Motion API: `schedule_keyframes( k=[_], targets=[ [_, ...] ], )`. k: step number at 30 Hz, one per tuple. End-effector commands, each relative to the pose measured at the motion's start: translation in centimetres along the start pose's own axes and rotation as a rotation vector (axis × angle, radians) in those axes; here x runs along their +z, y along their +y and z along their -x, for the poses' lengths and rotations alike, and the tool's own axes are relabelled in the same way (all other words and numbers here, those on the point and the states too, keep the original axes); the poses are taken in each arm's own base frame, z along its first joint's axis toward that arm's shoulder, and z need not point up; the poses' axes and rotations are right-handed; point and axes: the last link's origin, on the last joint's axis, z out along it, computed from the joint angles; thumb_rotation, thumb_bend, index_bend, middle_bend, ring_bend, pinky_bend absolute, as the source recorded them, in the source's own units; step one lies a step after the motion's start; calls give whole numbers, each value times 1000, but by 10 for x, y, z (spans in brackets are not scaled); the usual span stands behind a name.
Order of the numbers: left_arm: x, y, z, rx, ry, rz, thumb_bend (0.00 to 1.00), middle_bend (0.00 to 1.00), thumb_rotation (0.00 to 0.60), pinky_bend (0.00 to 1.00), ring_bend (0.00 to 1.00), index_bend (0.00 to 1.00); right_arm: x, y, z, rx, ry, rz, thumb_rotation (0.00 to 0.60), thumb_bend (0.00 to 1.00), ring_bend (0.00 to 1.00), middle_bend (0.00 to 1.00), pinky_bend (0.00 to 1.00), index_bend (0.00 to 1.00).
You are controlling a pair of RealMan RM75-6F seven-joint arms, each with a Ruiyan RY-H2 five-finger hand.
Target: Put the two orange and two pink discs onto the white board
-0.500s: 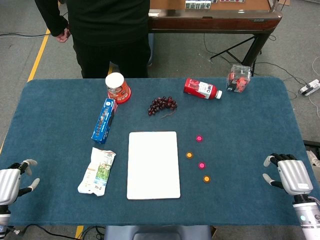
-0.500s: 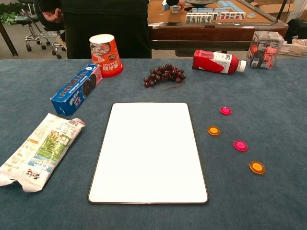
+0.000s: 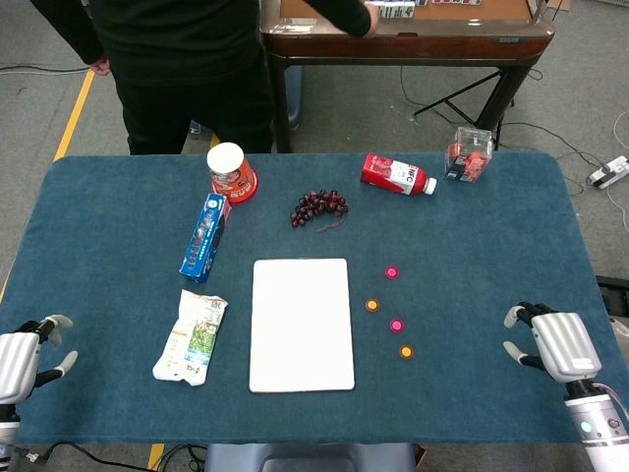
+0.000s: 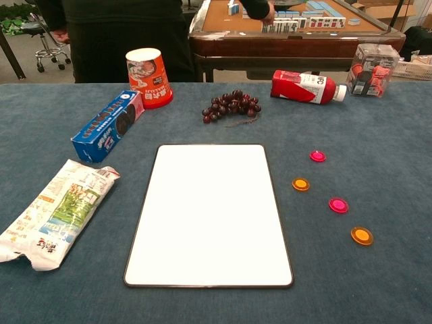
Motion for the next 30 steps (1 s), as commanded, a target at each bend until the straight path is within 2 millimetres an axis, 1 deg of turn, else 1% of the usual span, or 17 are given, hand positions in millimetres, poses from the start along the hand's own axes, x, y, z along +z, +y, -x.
schedule_keyframes(
  k=[1, 3, 4, 6, 9, 15, 24, 30],
  targets=[
    [0, -1, -3, -11, 9, -1, 245, 584, 600, 784, 492, 506, 11, -17, -5, -48, -16, -71, 600, 154, 803, 760, 958, 505],
    [0, -2, -4, -15, 15, -3, 245, 583, 600, 784, 492, 506, 18, -29, -6, -83, -49, -110, 600, 148, 919, 891, 996, 505],
    [0, -3, -5, -17, 17, -5, 245, 583, 600, 784, 492, 506, 21, -34, -6, -99, -64, -126, 600, 147, 959, 939, 1000, 505],
    [0, -5, -7, -23, 22, -10, 245, 583, 600, 784, 492, 506, 27, -42, -6, -131, -97, -151, 600, 140, 999, 995, 1000, 501],
    [0, -7, -9, -27, 29, -17, 245, 583, 600, 784, 492, 506, 35, -58, -2, -186, -179, -209, 600, 132, 1000, 1000, 1000, 473],
    [0, -9, -13, -39, 37, -23, 245, 583, 600, 784, 492, 503, 44, -79, 10, -230, -266, -269, 600, 195, 1000, 1000, 1000, 460],
    [0, -10, -13, -41, 31, -24, 245, 583, 600, 784, 491, 501, 52, -96, 37, -266, -339, -296, 600, 206, 1000, 1000, 1000, 460],
    [0, -11, -13, -45, 28, -29, 245, 583, 600, 784, 492, 501, 55, -103, 53, -280, -366, -300, 600, 207, 1000, 1000, 1000, 460]
  ],
)
